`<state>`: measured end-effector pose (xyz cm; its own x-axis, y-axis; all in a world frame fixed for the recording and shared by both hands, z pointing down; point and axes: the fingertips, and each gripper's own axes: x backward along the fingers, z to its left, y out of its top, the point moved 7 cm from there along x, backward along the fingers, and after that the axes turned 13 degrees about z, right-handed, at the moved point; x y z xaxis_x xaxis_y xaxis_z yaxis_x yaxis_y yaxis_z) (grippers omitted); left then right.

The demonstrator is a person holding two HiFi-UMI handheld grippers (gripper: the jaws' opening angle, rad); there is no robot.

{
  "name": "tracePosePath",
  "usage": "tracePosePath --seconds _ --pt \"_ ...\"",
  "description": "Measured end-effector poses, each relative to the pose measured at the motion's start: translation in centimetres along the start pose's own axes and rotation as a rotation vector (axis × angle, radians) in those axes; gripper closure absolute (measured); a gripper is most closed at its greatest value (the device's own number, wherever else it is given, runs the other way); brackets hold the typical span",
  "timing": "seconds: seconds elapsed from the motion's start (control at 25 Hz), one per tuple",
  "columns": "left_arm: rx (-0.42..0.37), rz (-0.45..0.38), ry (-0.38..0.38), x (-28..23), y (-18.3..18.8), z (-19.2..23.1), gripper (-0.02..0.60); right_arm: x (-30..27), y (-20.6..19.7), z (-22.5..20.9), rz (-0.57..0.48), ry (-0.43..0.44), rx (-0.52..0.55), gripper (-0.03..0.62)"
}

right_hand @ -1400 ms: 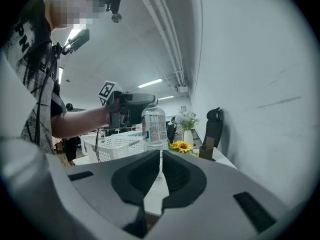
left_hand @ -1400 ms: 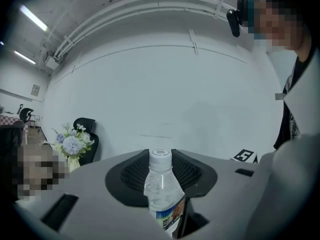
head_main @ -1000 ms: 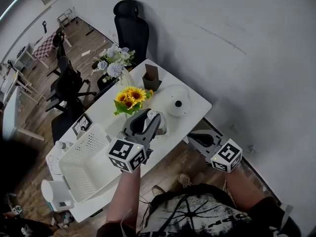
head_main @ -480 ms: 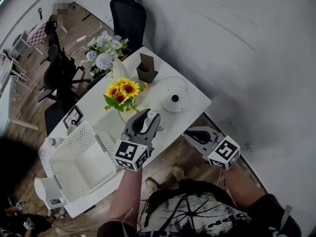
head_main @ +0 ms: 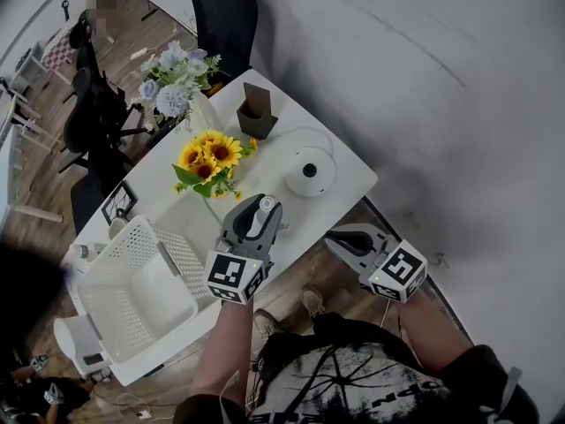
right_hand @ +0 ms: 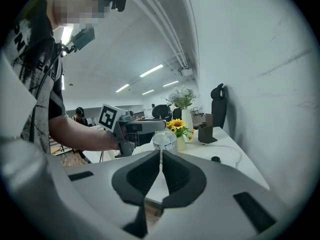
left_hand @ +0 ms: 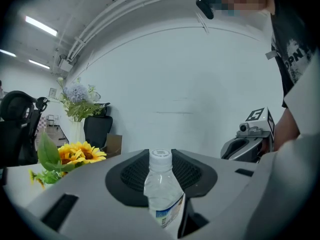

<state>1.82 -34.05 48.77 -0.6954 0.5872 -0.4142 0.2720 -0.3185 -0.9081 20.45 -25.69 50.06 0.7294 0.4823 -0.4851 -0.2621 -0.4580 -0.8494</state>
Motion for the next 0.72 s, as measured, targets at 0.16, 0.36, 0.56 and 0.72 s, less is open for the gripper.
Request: tracePosePath --seconds 0.16,0.36,0.56,0.72 --pt "-0.002 -0.012 0.003 -0.1 -0.6 -0.1 0.436 -0.4 -0.3 -0.3 0.01 0.012 -0.002 0.563" --pt "-0.013 -0.029 0.006 0.0 -0.8 -0.3 0.436 -0.9 -0.2 -0.4 0.012 0.027 0.0 0.563" --pt "-0.027 -0.034 0.015 0.2 -1.1 -0.6 0.434 -1.2 0.0 -0.4 0.011 0.04 0.006 0.563" --pt "-0.03 -0.031 0.018 0.2 -1.0 -0.6 0.434 -1.2 -0.2 -0.2 0.01 0.043 0.004 0.563"
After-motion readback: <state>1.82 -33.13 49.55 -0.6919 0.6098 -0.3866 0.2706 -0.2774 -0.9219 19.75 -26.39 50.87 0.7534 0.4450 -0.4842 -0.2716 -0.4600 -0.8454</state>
